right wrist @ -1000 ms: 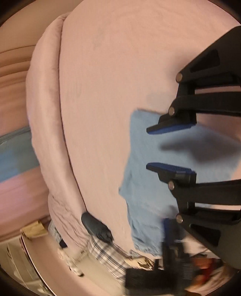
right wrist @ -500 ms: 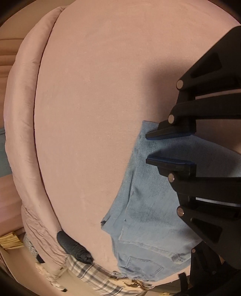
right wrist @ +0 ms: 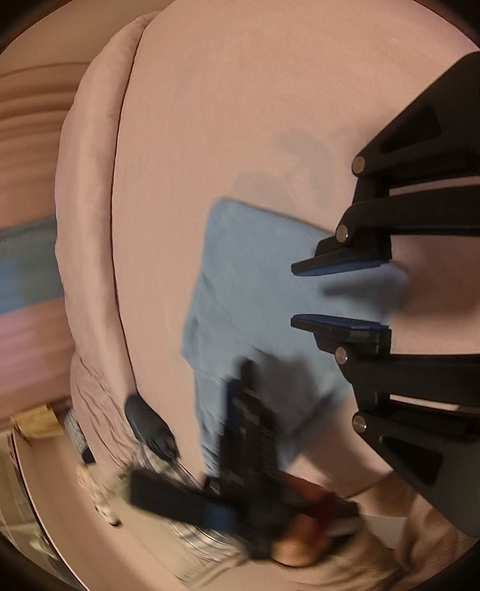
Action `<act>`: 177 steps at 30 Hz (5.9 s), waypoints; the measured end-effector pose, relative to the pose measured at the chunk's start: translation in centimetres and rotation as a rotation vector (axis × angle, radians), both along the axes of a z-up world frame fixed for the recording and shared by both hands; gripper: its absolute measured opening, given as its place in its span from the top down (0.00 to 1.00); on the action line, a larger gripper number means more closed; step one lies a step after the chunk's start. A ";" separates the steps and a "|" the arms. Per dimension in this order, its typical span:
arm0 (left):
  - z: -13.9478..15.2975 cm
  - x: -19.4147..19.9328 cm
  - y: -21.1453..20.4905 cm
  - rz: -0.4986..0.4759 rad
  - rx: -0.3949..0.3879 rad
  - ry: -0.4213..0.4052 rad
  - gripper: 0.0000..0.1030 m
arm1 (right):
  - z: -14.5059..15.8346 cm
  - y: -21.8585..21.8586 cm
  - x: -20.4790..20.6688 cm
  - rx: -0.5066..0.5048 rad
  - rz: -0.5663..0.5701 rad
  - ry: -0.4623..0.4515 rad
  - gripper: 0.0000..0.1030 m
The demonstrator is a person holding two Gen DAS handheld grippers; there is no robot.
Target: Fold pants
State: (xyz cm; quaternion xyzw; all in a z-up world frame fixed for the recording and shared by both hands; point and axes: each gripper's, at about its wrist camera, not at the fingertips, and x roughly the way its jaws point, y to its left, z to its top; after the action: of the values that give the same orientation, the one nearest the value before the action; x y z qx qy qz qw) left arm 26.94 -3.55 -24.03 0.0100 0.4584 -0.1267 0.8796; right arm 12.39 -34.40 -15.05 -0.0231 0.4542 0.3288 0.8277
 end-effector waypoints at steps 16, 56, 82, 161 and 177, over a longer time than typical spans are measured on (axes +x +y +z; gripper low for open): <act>-0.5 -0.5 1.0 0.017 0.024 -0.003 0.60 | -2.2 1.5 -0.1 -0.072 -0.035 0.109 0.78; -1.1 -6.6 5.0 0.033 -0.077 0.001 0.52 | -1.9 6.2 1.3 -0.088 -0.060 0.113 0.66; 0.4 -12.2 12.5 0.108 -0.270 -0.004 0.52 | -3.9 19.8 6.8 -0.261 0.113 0.124 0.53; 3.4 -9.3 10.0 0.106 0.046 -0.269 0.78 | -3.3 14.2 8.1 0.345 -0.052 0.473 0.45; 0.0 -8.5 5.5 -0.053 0.252 -0.179 0.78 | -5.4 14.2 7.2 0.388 -0.041 0.613 0.47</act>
State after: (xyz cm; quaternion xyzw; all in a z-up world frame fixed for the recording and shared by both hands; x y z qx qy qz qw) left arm 18.48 1.98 -24.05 0.1433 0.3902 -0.0899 0.9050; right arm 19.54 -20.20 -20.44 0.2432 0.6108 0.3839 0.6484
